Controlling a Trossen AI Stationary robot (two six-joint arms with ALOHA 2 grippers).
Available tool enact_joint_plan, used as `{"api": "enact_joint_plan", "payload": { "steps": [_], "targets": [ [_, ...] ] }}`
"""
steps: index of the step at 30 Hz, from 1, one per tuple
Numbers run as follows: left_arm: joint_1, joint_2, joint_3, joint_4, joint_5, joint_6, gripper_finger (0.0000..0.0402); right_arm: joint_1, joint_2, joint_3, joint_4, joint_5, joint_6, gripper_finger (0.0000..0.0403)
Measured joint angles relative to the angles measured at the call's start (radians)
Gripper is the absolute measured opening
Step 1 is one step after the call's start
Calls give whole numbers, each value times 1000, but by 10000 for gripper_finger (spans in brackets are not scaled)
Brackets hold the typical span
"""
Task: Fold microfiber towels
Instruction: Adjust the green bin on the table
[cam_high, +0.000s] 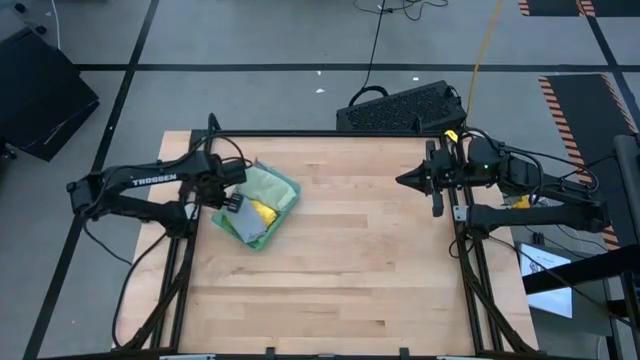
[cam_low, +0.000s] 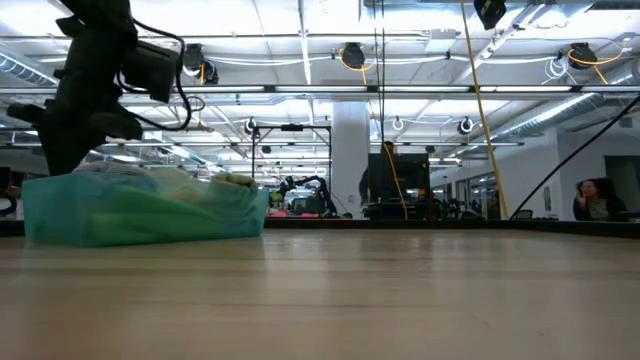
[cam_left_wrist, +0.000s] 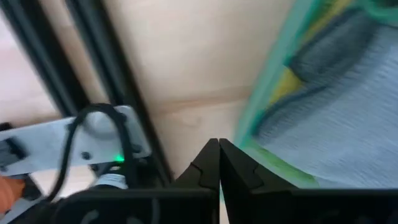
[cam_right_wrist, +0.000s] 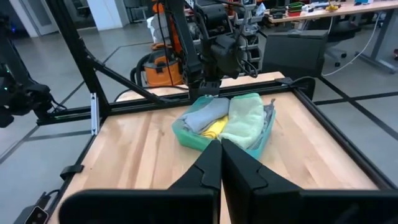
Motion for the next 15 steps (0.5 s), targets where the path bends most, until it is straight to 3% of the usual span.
{"api": "enact_joint_plan", "payload": {
  "steps": [8,15],
  "targets": [
    [-70,7,1,26,58,-83,18,-1,0,0,-1,4,-9,0],
    [-184,7,1,96,143,-173,4,-1,0,0,-5,6,-10,0]
  ]
}}
